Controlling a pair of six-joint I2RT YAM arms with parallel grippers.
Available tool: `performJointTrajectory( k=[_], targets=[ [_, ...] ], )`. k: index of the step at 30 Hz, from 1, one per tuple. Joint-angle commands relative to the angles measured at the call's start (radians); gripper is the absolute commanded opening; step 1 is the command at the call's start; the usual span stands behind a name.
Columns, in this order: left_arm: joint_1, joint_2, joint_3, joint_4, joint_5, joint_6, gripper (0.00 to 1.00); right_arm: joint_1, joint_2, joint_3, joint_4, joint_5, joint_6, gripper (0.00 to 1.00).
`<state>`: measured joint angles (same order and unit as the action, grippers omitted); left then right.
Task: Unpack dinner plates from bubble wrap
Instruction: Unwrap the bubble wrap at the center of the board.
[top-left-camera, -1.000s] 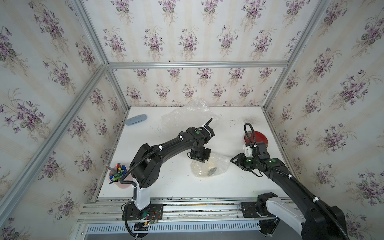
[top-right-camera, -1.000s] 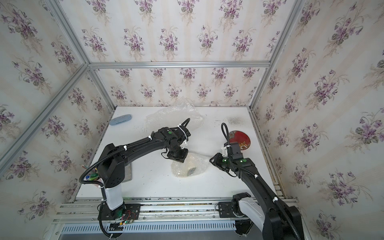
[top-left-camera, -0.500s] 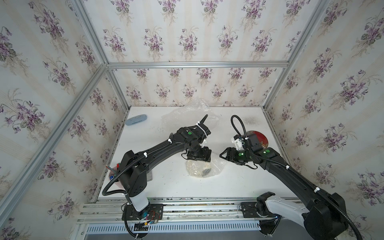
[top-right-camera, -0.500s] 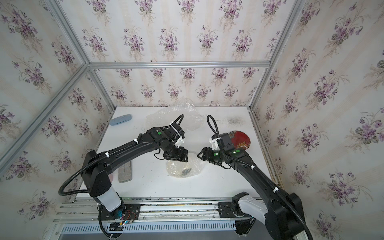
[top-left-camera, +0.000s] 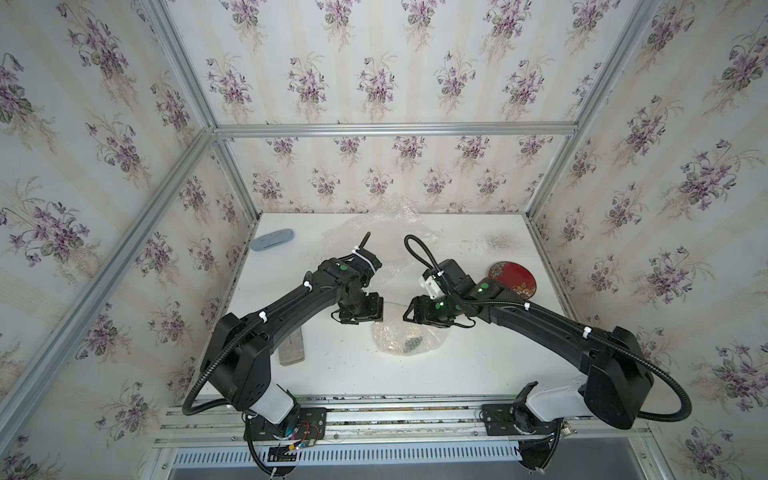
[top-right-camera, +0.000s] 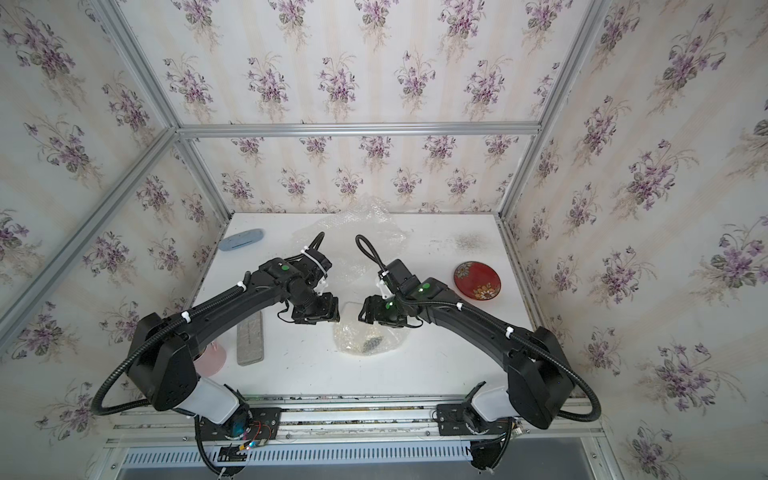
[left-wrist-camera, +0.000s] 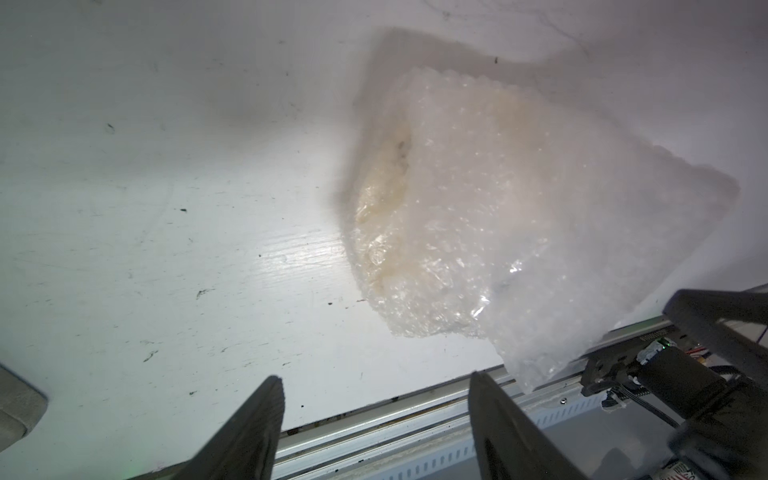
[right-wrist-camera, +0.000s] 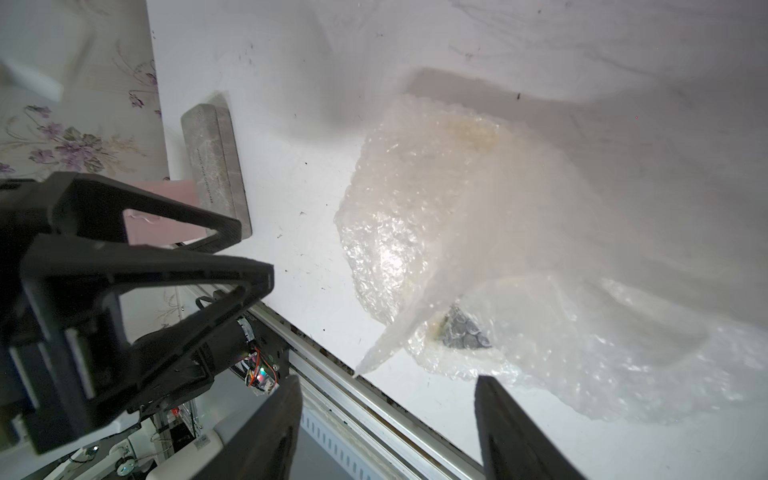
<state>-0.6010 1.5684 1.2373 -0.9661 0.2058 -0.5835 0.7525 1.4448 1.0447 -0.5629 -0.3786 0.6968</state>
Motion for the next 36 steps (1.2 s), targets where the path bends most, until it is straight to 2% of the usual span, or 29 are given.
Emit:
performJointTrajectory(
  k=[1,4,5,6,8,10,18,22,25,30,36],
  targets=[
    [0.009,0.018,0.004,0.045,0.018,0.028,0.72,0.009,0.058,0.028,-0.010,0.046,0.045,0.64],
    [0.012,0.043,0.003,0.106,0.059,0.017,0.72,0.008,0.091,0.027,0.011,0.061,0.055,0.58],
    [0.011,0.054,0.001,0.128,0.078,0.009,0.71,0.008,0.099,0.025,0.014,0.065,0.056,0.51],
    [0.010,0.067,0.001,0.155,0.098,0.003,0.71,0.008,0.101,0.019,0.013,0.074,0.060,0.38],
    [0.008,0.098,0.006,0.182,0.117,-0.004,0.70,0.007,0.082,-0.006,0.019,0.096,0.074,0.19],
    [0.005,0.129,0.008,0.210,0.132,-0.010,0.67,-0.002,0.045,-0.052,0.042,0.094,0.093,0.12],
    [-0.019,0.245,0.057,0.282,0.173,-0.028,0.47,-0.029,-0.050,-0.185,0.101,0.068,0.124,0.08],
    [-0.035,0.276,0.080,0.284,0.171,-0.037,0.19,-0.051,-0.097,-0.233,0.111,0.059,0.126,0.08],
    [-0.037,0.286,0.078,0.284,0.180,-0.046,0.07,-0.094,-0.157,-0.288,0.115,0.044,0.128,0.08],
    [-0.040,0.286,0.108,0.283,0.193,-0.069,0.01,-0.179,-0.305,-0.383,0.088,0.023,0.121,0.07],
    [-0.058,0.315,0.188,0.281,0.222,-0.100,0.01,-0.191,-0.433,-0.476,0.083,-0.008,0.126,0.07]
  ],
)
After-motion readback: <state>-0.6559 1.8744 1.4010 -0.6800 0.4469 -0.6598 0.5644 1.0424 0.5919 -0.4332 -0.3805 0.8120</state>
